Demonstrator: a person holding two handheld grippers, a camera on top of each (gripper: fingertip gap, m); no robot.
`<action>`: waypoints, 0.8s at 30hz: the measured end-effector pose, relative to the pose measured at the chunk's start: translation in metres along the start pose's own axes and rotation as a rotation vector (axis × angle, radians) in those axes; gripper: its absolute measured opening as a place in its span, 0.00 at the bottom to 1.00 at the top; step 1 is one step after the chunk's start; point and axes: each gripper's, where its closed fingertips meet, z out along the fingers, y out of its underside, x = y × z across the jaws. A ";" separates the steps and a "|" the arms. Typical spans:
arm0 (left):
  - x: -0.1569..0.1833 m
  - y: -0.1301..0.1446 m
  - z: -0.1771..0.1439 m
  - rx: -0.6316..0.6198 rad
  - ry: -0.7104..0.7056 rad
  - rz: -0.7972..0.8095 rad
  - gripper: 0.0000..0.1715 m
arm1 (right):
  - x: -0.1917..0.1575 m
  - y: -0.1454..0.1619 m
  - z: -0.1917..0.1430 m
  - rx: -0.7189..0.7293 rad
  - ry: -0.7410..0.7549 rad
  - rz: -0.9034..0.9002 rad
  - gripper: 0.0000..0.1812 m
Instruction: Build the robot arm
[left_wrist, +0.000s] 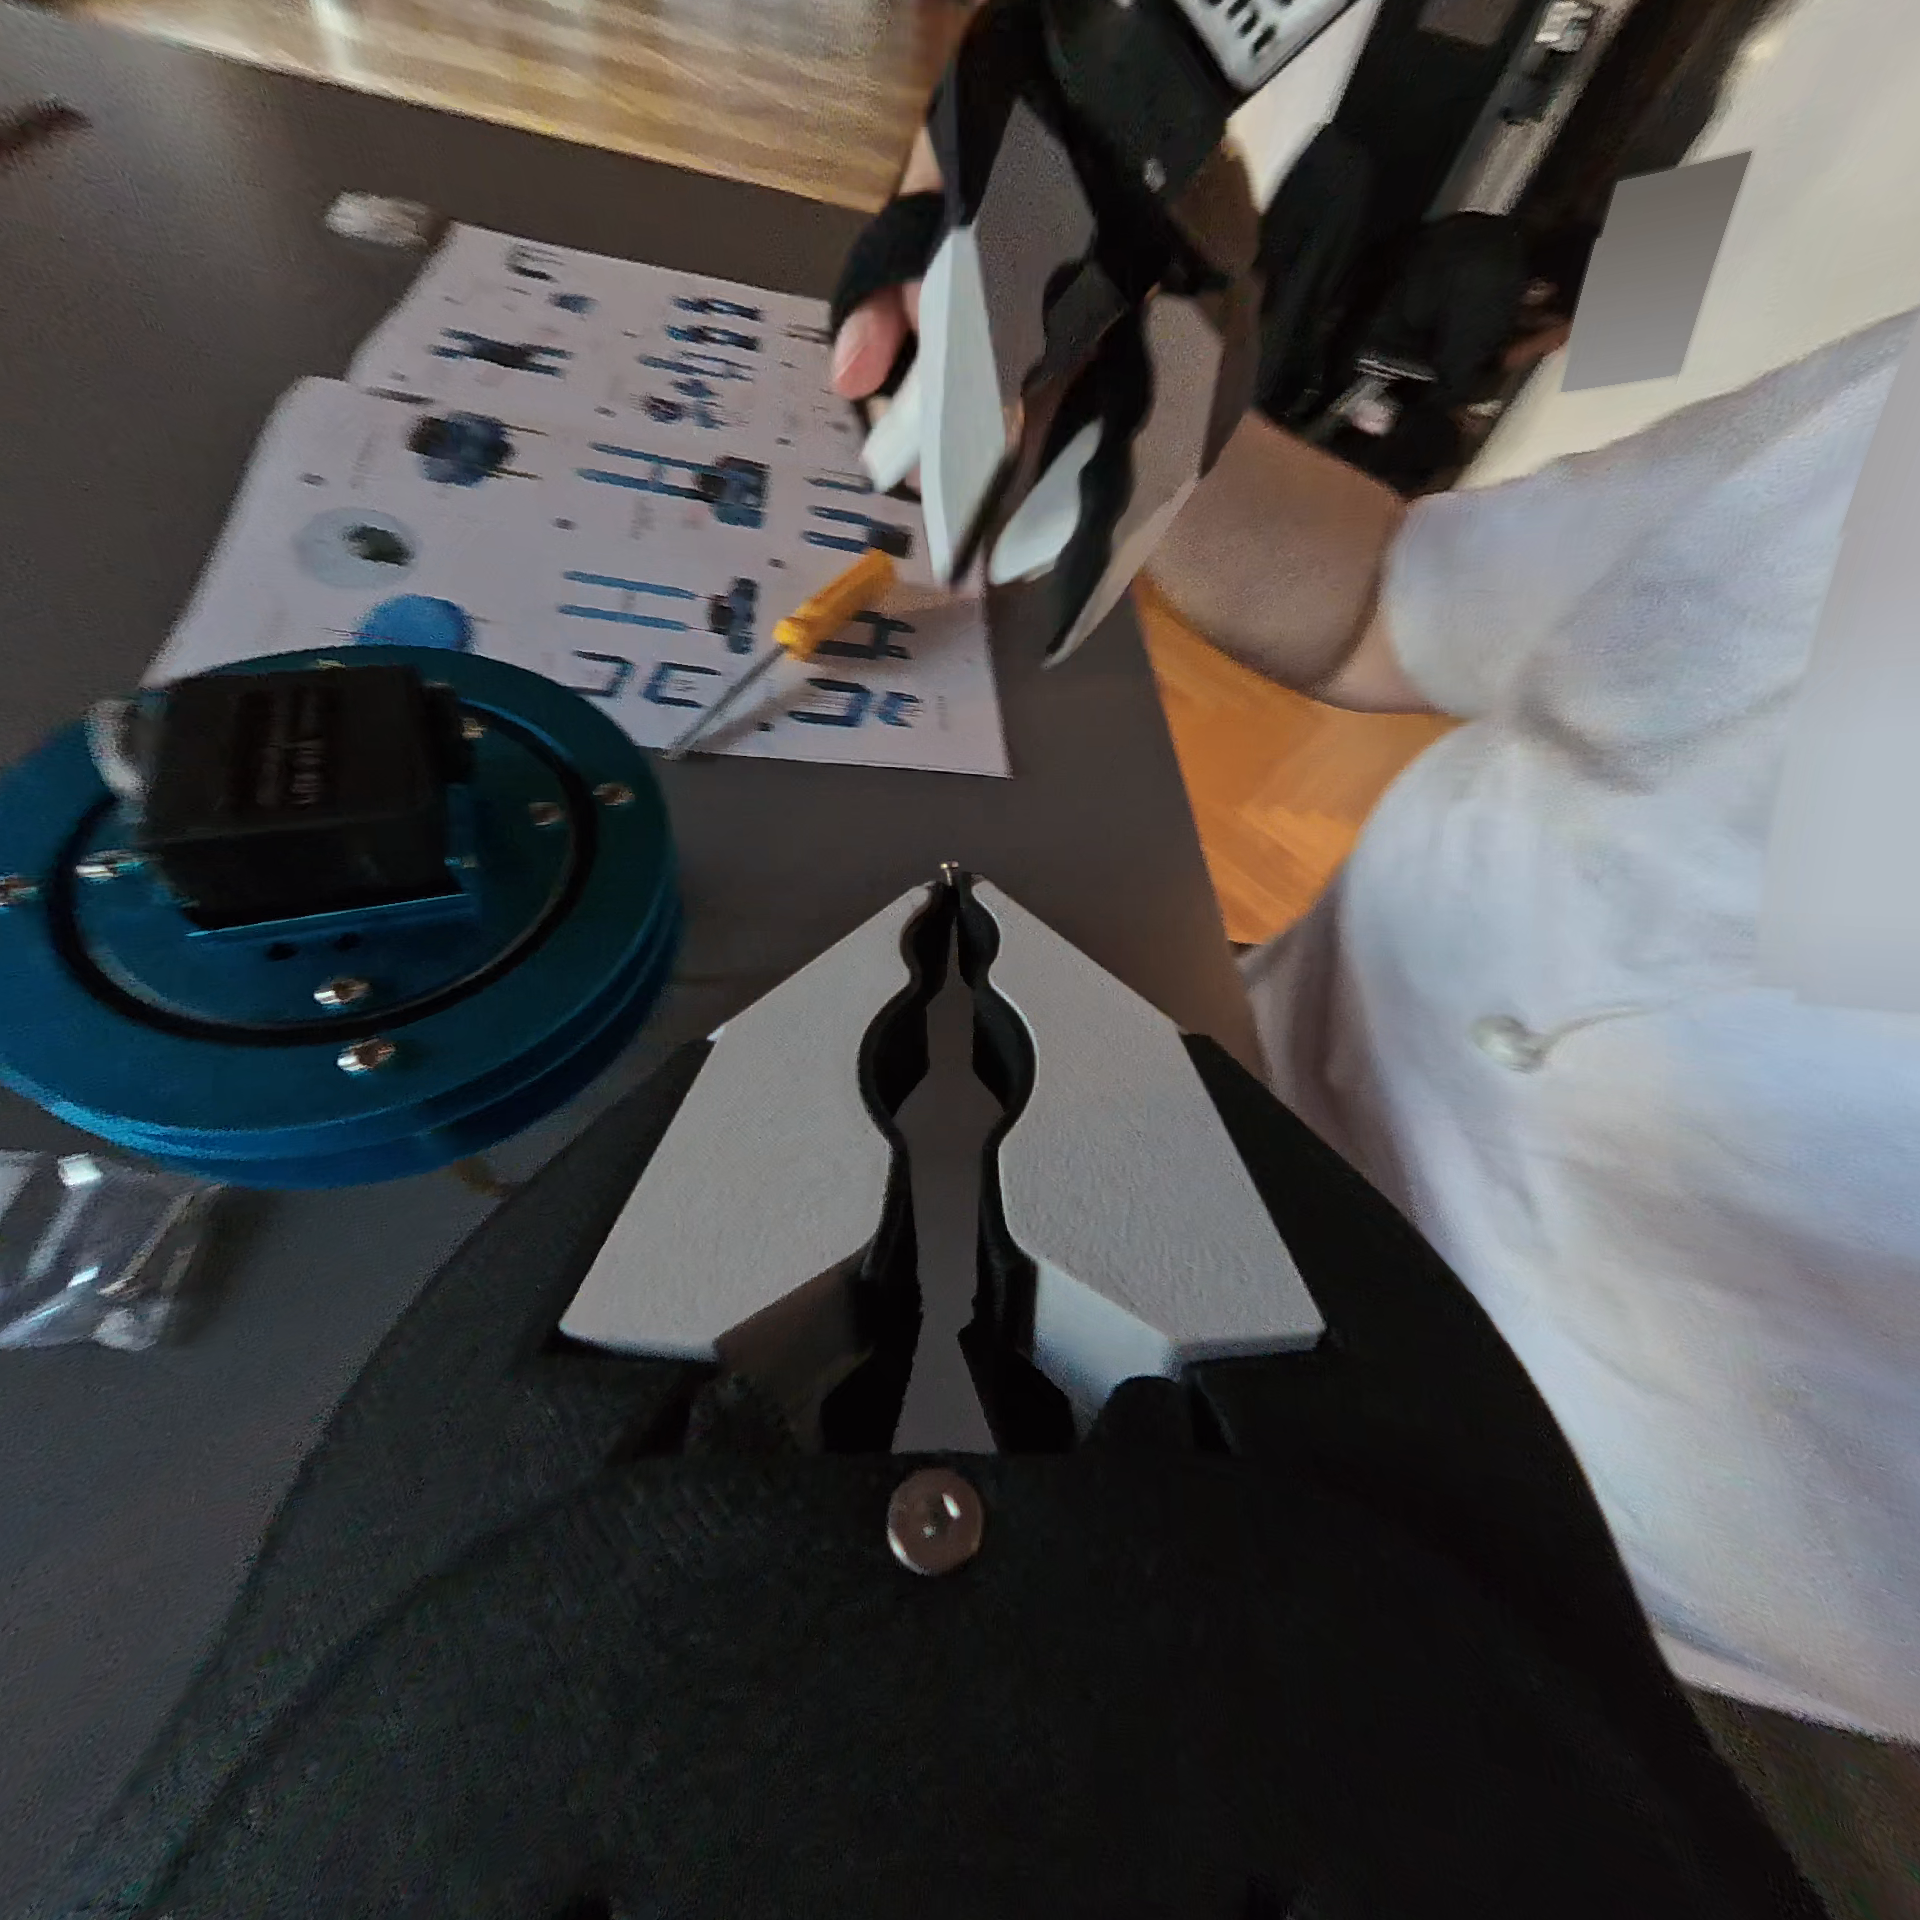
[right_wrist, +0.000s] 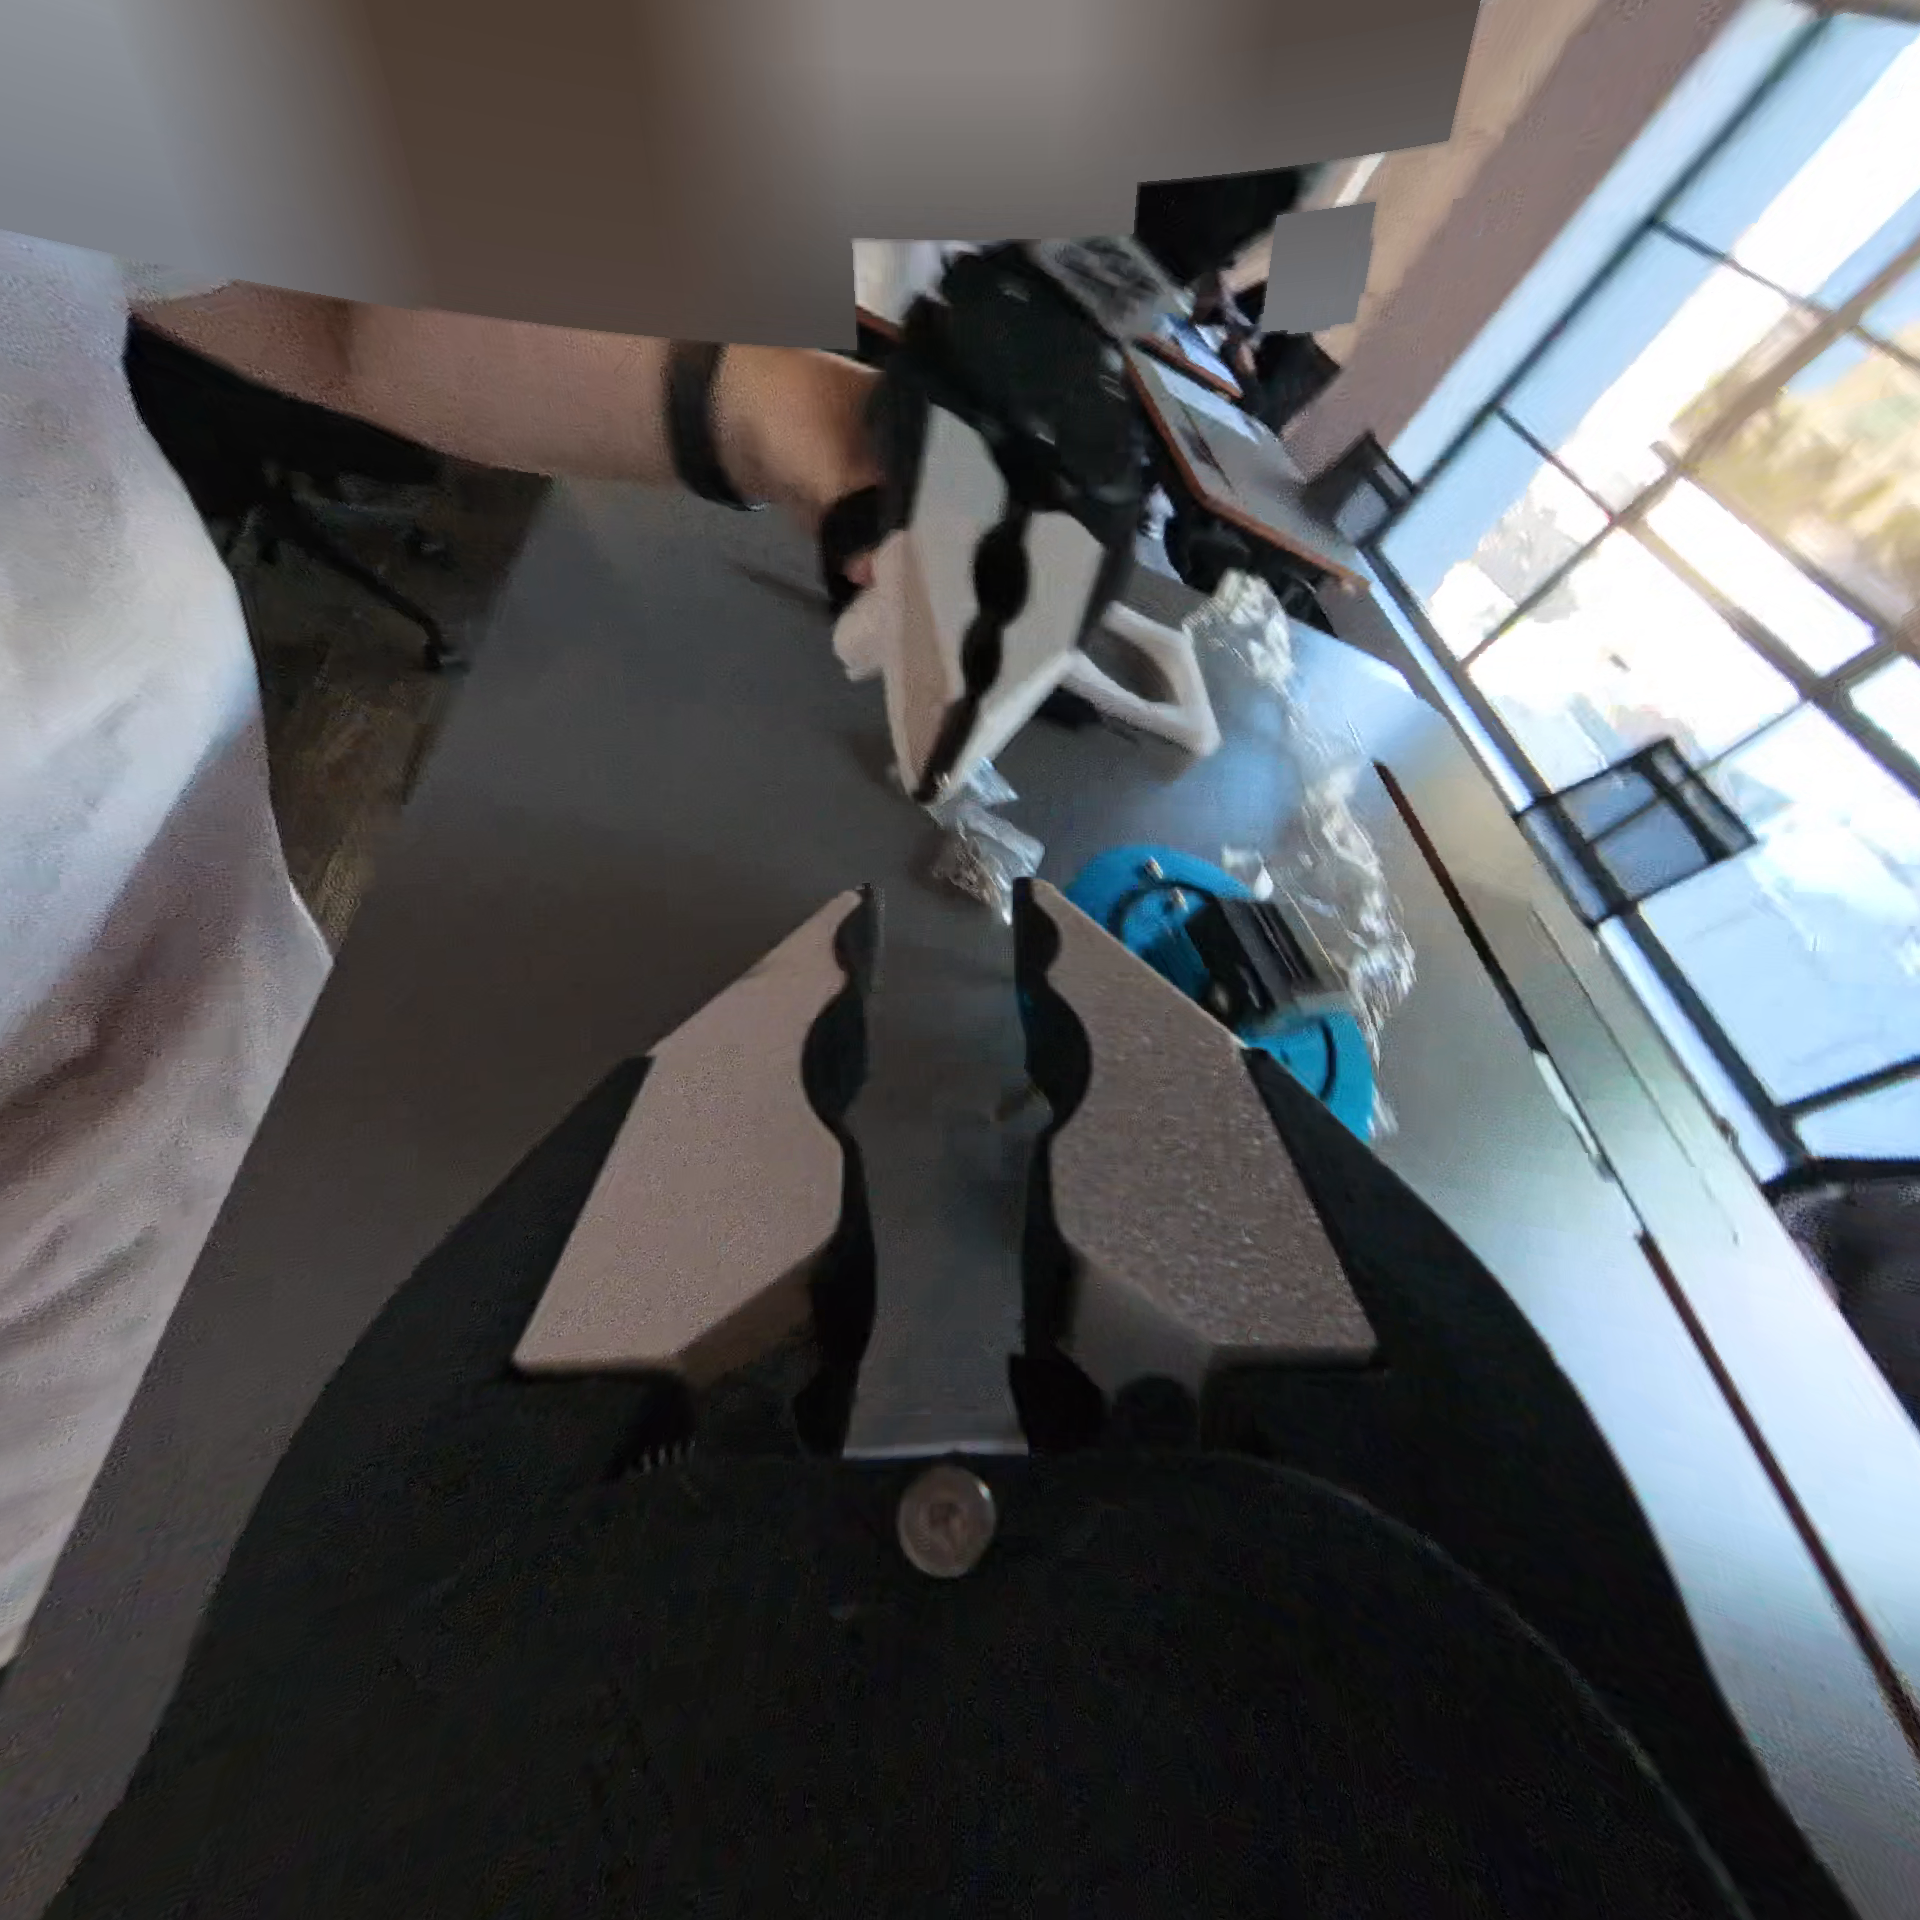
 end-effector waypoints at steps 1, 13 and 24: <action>0.006 0.000 0.000 -0.013 0.052 -0.021 0.00 | -0.005 -0.004 0.013 0.005 -0.020 -0.037 0.10; 0.034 -0.010 -0.011 0.022 0.321 -0.175 0.00 | -0.020 -0.031 0.049 0.043 -0.138 -0.412 0.05; 0.041 -0.005 -0.005 -0.056 0.348 -0.162 0.00 | -0.034 -0.026 0.051 0.017 -0.265 -0.371 0.02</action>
